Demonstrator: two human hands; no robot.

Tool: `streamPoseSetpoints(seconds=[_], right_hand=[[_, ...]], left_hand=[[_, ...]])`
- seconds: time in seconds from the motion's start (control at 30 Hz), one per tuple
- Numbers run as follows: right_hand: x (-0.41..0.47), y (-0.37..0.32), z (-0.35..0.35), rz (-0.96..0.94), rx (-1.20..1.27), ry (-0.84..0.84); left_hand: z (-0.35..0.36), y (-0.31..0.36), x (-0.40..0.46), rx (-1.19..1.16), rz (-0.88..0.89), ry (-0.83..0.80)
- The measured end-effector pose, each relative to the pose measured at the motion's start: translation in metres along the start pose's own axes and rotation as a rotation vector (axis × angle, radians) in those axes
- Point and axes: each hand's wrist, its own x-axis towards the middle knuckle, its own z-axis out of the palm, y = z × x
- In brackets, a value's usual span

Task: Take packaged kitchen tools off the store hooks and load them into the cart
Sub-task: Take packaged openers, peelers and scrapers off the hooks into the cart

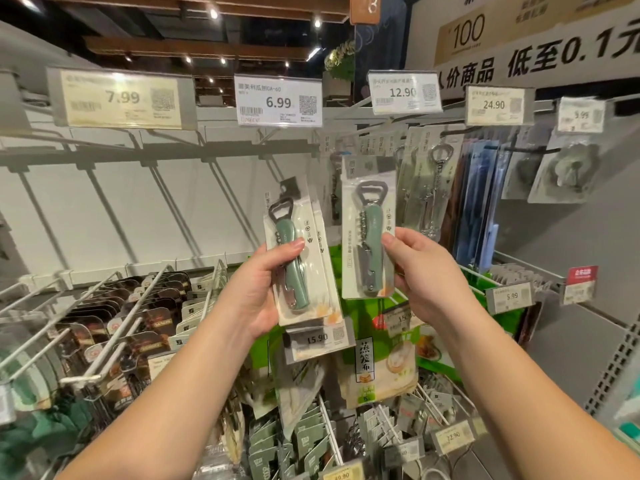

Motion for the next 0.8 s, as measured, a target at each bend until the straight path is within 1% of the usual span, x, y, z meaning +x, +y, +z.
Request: streamPoseSetpoints(seconds=[0.1,0.3,0.47,0.8], right_hand=[[0.002,-0.007,-0.005,-0.005,0.046,-0.002],[0.008,-0.027,-0.008,-0.078,0.071,0.003],[0.007,-0.026,-0.011,-0.112,0.076,0.012],[0.019,-0.036,-0.015,-0.124,0.100,-0.021]], left_hand=[[0.001,0.004,0.004,0.003,0.017,-0.012],[0.007,0.010,0.009,0.008,0.033,-0.028],[0.009,0.010,0.010,0.001,0.032,-0.043],[0.009,0.008,0.018,-0.008,0.007,-0.045]])
